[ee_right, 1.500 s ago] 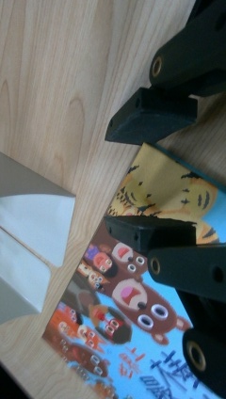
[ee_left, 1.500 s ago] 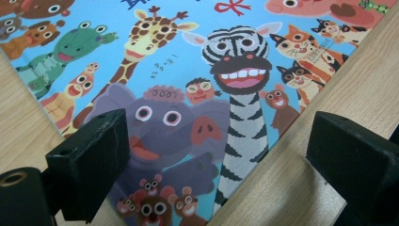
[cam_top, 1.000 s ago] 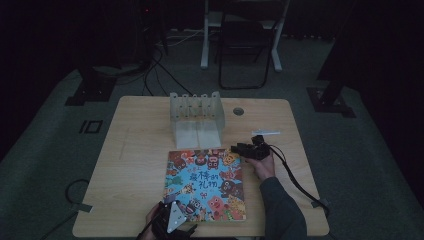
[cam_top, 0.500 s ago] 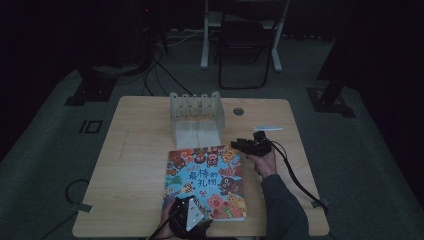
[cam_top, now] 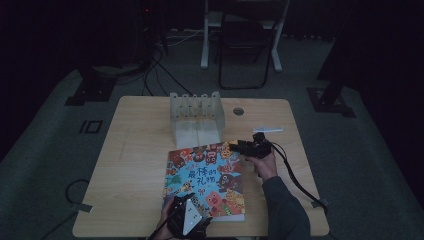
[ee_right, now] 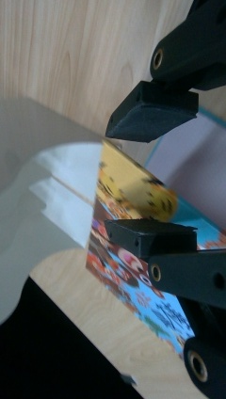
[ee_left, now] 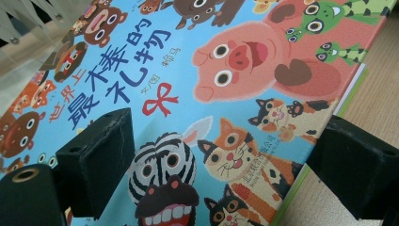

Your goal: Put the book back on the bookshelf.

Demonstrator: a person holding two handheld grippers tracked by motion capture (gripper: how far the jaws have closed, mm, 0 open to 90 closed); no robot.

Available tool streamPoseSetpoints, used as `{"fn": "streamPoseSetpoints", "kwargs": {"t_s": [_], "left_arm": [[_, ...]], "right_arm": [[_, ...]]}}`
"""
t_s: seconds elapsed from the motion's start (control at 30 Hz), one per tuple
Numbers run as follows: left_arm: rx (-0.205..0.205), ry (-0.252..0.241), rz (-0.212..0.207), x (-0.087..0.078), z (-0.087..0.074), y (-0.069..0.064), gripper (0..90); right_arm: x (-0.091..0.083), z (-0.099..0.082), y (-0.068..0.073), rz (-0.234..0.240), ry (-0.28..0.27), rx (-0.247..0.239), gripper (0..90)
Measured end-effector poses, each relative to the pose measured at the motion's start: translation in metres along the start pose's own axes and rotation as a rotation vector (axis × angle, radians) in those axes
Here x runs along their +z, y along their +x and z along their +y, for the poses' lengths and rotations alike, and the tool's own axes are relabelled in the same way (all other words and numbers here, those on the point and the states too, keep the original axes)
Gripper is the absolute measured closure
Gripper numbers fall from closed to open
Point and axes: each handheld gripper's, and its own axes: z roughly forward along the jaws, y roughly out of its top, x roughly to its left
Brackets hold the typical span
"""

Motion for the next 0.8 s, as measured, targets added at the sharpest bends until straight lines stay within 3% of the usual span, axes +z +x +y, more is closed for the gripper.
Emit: {"fn": "streamPoseSetpoints", "kwargs": {"t_s": [0.27,0.37,0.4,0.57,0.67,0.8], "left_arm": [[-0.007,-0.017,-0.007,-0.004,0.001,-0.001,10.5],[-0.024,-0.029,-0.018,-0.006,0.002,0.001,10.6],[-0.030,-0.033,-0.021,-0.007,0.002,0.002,10.7],[-0.067,-0.067,-0.040,-0.011,0.002,0.006,12.0],[-0.078,-0.081,-0.045,-0.014,0.003,0.008,13.0],[-0.086,-0.082,-0.055,-0.014,0.002,0.009,13.6]], "right_arm": [[-0.008,-0.011,0.024,0.029,0.054,-0.030,48.7],[-0.010,-0.013,0.028,0.043,0.062,-0.016,48.7],[-0.013,-0.014,0.033,0.067,0.062,0.001,49.7],[-0.013,-0.010,0.051,0.061,0.098,-0.040,51.3],[-0.014,-0.005,0.058,0.053,0.087,-0.038,54.3],[-0.010,-0.002,0.061,0.057,0.113,-0.025,57.1]]}}
